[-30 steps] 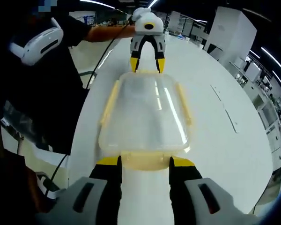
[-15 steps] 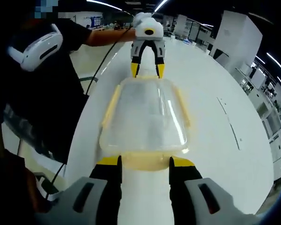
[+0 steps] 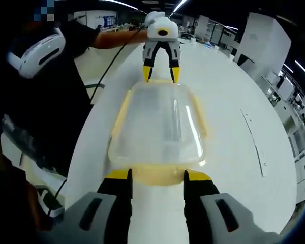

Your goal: Snap each plastic latch of the storage box into its locked position after aligning the lid with the box until every specified latch is closed and the lid sits flush.

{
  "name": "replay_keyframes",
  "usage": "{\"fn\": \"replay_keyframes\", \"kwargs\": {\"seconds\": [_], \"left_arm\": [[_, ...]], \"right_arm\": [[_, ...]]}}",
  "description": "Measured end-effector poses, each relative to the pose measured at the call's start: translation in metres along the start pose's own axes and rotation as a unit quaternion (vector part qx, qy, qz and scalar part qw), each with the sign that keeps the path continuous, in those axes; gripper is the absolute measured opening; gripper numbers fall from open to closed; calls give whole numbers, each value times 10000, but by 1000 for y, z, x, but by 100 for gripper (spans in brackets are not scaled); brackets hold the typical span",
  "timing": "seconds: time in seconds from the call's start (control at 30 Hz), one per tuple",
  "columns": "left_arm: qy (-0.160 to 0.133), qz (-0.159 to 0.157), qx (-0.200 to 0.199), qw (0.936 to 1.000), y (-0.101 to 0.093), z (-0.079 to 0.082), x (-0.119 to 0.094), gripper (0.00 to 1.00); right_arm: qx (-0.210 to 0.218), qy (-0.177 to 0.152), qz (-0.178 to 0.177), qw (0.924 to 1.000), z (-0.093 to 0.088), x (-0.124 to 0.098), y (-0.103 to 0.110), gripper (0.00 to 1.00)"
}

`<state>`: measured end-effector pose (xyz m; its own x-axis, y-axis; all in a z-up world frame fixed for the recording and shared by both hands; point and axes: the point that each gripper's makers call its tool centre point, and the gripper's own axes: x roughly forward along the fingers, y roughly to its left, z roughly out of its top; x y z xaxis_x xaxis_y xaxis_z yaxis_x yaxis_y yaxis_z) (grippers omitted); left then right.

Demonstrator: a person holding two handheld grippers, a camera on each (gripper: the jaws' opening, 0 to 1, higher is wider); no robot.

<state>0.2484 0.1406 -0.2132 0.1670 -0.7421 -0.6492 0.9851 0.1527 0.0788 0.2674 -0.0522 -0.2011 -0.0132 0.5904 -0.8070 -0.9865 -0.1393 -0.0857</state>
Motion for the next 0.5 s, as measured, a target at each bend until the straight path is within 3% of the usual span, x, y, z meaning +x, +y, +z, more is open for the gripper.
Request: {"fn": "replay_keyframes", "kwargs": {"seconds": [0.5], "left_arm": [[85,10,-25,10000,1,-10,-14,38]], "right_arm": [[-3,-35,89,10000,14,12,-4,38]]}}
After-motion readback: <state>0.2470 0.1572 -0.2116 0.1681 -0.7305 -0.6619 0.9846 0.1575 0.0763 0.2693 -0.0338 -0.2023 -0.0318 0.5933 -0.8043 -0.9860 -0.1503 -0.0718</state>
